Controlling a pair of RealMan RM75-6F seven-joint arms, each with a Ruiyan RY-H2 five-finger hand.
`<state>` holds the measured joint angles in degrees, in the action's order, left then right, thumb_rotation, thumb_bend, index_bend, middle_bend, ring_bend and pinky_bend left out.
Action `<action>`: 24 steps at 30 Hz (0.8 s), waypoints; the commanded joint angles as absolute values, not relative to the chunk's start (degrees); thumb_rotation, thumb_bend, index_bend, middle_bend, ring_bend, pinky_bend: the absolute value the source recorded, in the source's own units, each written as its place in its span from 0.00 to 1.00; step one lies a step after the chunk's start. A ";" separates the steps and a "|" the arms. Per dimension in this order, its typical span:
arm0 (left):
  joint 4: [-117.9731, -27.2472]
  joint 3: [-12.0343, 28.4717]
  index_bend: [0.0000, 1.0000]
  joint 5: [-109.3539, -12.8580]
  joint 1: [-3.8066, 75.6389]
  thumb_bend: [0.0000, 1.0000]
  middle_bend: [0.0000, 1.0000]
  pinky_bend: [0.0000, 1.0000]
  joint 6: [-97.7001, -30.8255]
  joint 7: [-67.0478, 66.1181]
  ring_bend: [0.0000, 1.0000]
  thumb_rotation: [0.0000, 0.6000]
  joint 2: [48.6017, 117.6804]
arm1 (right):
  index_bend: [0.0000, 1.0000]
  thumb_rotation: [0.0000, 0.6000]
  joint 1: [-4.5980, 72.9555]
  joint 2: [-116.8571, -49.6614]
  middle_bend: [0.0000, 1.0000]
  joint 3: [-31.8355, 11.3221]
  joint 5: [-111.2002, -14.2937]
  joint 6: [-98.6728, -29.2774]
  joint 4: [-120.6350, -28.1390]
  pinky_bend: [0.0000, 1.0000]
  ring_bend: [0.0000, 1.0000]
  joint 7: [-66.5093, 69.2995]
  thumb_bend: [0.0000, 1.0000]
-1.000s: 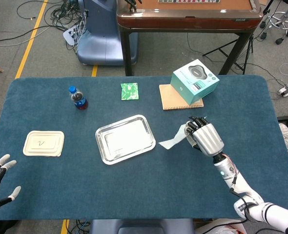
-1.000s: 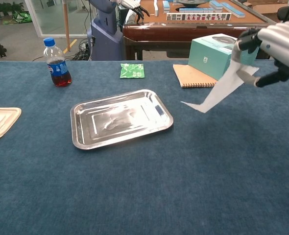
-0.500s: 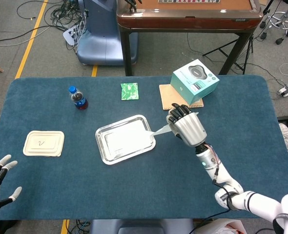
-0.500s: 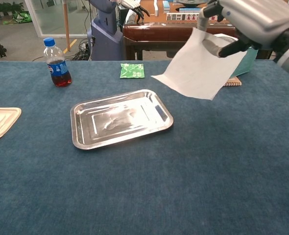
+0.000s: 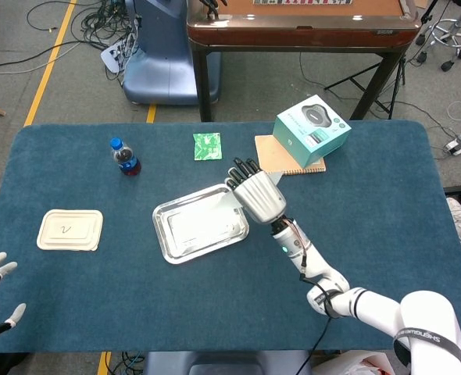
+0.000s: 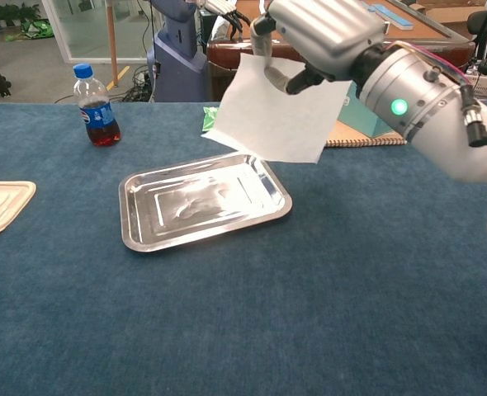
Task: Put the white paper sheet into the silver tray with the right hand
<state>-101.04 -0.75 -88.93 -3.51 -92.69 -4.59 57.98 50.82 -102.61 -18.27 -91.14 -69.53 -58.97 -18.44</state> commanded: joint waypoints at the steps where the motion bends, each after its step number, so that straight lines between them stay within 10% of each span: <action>1: -100.88 -0.81 0.23 -88.82 -3.69 0.21 0.12 0.09 -92.83 -4.38 0.14 1.00 57.92 | 0.70 1.00 53.52 -104.53 0.45 -19.13 -90.57 -67.92 -55.28 0.35 0.22 -17.70 0.48; 24: -98.82 -1.23 0.23 -88.58 -4.92 0.21 0.12 0.09 -93.21 -1.37 0.14 1.00 57.77 | 0.70 1.00 60.54 -118.05 0.46 -14.23 -87.97 -61.84 -44.75 0.34 0.22 -23.04 0.48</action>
